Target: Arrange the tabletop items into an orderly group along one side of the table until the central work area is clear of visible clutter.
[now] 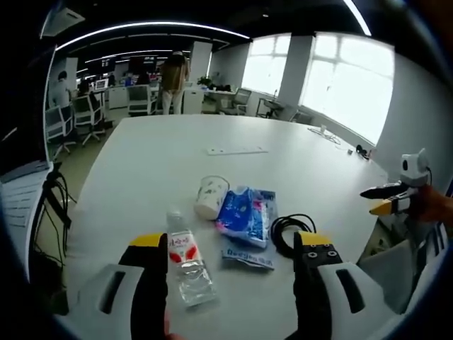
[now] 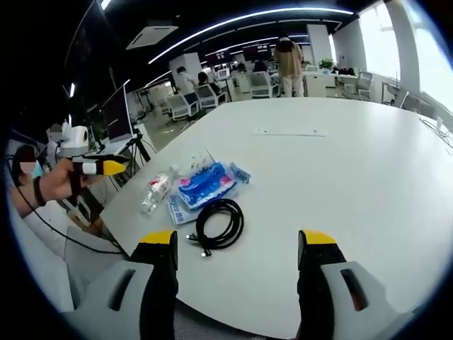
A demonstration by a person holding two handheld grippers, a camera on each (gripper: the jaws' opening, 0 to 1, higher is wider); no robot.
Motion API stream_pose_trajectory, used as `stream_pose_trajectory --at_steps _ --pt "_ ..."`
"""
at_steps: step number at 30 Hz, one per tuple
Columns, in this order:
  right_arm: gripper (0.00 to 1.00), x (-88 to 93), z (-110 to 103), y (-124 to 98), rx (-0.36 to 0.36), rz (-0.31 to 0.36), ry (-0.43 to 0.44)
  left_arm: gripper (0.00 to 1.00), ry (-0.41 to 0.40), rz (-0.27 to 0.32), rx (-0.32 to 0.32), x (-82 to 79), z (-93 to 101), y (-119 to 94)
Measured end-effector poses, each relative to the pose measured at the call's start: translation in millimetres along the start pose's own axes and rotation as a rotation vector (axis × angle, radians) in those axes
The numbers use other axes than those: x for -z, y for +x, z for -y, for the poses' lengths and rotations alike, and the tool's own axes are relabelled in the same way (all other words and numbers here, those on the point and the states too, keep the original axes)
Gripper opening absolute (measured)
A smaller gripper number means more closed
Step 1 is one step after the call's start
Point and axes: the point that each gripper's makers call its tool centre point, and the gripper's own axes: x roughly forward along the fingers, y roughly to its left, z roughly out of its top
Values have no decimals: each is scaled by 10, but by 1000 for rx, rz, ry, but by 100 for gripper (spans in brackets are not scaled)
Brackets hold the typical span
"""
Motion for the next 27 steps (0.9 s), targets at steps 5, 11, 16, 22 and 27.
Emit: stream_pose_trajectory --at_steps 5,11,16,22,27 --pt "68 1 5 -14 -1 -1 2 73 -2 -2 -8 -17 -58 37" --pt "68 28 35 -55 6 -11 -1 73 -14 -3 -23 -45 -161 131" --pt "68 41 68 -87 15 -14 2 71 -11 -10 -32 -33 -218 197" --pt "68 54 98 -119 24 -16 6 71 -24 -19 -55 -11 -320 261" --pt "68 67 107 -129 27 -18 13 70 -21 -41 -68 55 -370 309"
